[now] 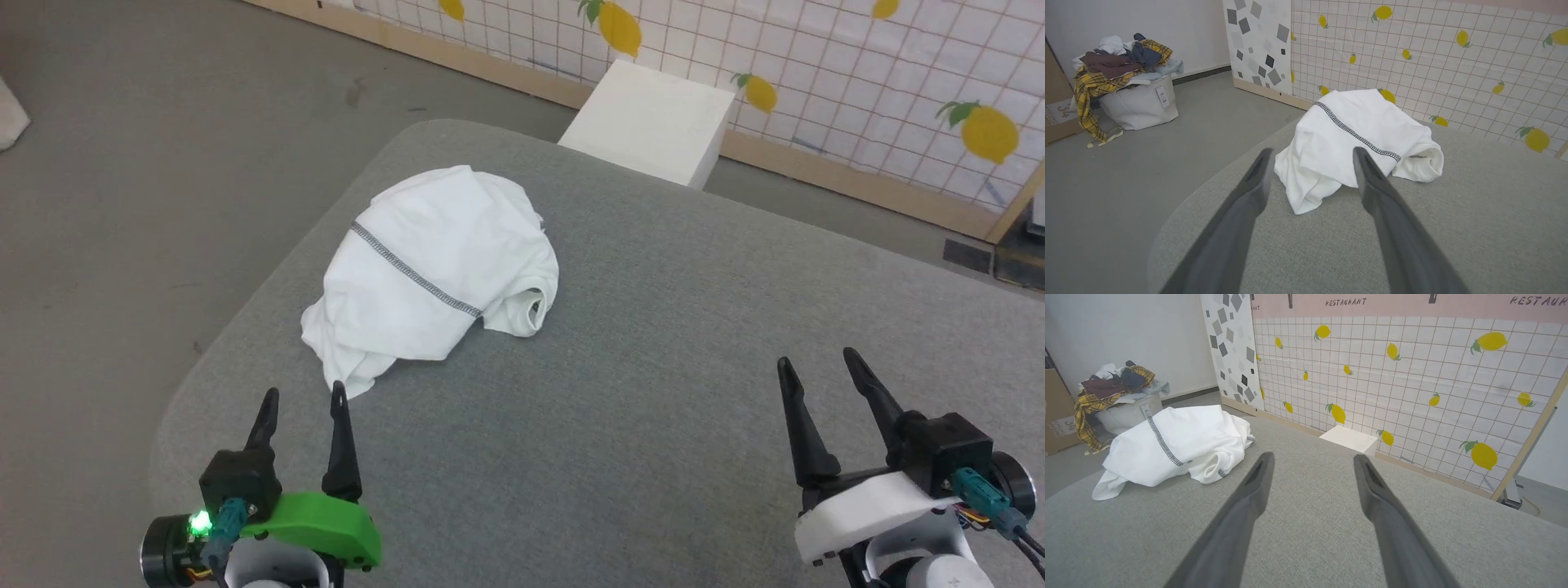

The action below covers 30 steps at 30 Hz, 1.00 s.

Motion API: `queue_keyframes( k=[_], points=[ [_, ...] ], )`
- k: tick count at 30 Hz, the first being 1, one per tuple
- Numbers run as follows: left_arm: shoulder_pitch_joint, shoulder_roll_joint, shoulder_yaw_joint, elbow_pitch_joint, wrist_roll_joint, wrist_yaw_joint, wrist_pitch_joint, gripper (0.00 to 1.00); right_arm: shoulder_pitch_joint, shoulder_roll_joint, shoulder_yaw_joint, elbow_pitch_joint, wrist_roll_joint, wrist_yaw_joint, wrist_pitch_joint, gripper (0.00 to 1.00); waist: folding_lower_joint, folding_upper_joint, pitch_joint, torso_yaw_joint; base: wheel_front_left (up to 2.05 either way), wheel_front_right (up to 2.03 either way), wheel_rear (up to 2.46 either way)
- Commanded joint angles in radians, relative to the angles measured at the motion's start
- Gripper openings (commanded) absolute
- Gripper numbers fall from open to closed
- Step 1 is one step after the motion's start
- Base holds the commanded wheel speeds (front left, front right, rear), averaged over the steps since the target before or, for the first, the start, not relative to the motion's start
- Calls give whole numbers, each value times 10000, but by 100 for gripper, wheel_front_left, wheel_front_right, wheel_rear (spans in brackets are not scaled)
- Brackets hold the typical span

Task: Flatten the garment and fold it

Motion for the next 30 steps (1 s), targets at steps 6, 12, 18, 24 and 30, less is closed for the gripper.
queue_keyframes(
  k=[6, 12, 18, 24, 30],
  points=[
    [-82, 71, -78, 84, -136, 153, -244, 100, 67, 15, -5, 30, 119, -12, -175, 100, -1, 0, 32, 370, 0, 0, 0],
    [-97, 81, -123, 164, -256, 216, -367, 100, 58, 16, -11, 56, 169, -13, -256, 100, -1, 0, 44, 669, 0, 0, 0],
    [-109, 91, -154, 207, -358, 292, -489, 100, 62, 17, -12, 37, 220, -14, -312, 100, -1, 0, 65, 966, 0, 0, 0],
    [-109, 99, -185, 240, -462, 370, -612, 100, 76, 18, -22, 29, 270, -14, -372, 100, -1, 0, 100, 1260, 0, 0, 0],
    [-114, 109, -215, 255, -575, 455, -735, 100, 75, 20, -19, 28, 322, -15, -447, 100, -1, 0, 151, 1545, 0, 0, 0]
  ],
)
